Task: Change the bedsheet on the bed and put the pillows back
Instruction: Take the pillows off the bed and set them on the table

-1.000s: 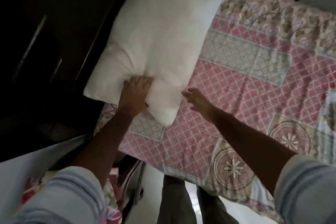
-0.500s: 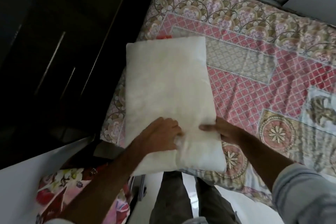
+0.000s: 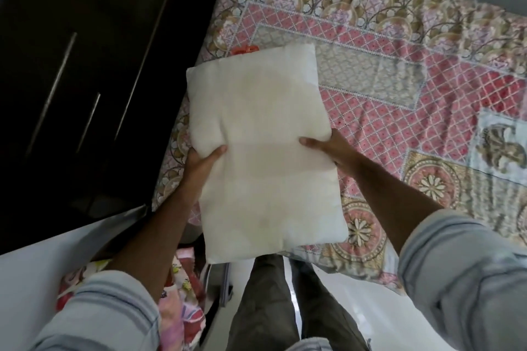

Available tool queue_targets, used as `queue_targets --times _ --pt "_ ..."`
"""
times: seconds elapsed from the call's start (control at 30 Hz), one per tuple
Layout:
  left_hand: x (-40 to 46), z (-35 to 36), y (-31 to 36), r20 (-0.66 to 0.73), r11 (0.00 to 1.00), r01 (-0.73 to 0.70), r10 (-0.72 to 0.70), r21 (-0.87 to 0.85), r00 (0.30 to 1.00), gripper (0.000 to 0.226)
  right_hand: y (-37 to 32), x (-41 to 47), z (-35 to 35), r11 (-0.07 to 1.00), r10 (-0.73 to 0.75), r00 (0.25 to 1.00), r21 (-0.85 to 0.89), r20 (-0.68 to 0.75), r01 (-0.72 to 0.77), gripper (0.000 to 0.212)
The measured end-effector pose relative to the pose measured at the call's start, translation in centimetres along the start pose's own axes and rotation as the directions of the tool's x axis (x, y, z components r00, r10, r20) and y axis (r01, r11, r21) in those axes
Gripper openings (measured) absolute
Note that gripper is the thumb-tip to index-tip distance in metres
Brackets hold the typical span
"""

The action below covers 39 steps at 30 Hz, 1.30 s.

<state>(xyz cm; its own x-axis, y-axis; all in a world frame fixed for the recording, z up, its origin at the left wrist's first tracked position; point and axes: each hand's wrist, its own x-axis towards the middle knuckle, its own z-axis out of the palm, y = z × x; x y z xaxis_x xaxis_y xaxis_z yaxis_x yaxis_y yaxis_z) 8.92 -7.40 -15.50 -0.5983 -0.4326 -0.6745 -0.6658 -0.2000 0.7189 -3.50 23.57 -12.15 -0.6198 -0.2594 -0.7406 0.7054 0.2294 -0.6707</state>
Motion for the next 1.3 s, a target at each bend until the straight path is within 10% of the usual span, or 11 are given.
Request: queue_targets --times 0.33,0.77,1.0,1.13,1.3 --pt "-10.5 9.0 4.0 0.228 0.921 -0.364 0.327 0.142 0.917 0.088 3.7 -18.3 -9.5 0.963 -0.056 0.985 0.252 -0.165 0.097 0.056" --pt "-36.6 40.7 4.0 0.715 0.68 -0.723 0.443 0.126 0.541 0.085 19.9 -50.8 -31.6 0.774 -0.179 0.729 0.362 -0.661 0.519 0.046" --pt "-54.8 57.8 -0.5 0.896 0.646 -0.754 0.259 0.117 0.361 0.101 29.2 -68.8 -43.0 0.679 -0.152 0.543 0.312 -0.826 0.665 0.041" --pt "-66.2 66.8 -3.7 0.956 0.593 -0.801 0.178 0.086 0.235 0.048 34.3 -76.5 -49.0 0.638 -0.056 0.425 0.295 -0.904 0.712 0.037" --pt "-75.7 79.2 -9.2 0.999 0.588 -0.808 0.05 -0.024 0.007 0.044 40.7 -83.3 -56.3 0.603 0.082 0.25 0.248 -0.965 0.758 0.04"
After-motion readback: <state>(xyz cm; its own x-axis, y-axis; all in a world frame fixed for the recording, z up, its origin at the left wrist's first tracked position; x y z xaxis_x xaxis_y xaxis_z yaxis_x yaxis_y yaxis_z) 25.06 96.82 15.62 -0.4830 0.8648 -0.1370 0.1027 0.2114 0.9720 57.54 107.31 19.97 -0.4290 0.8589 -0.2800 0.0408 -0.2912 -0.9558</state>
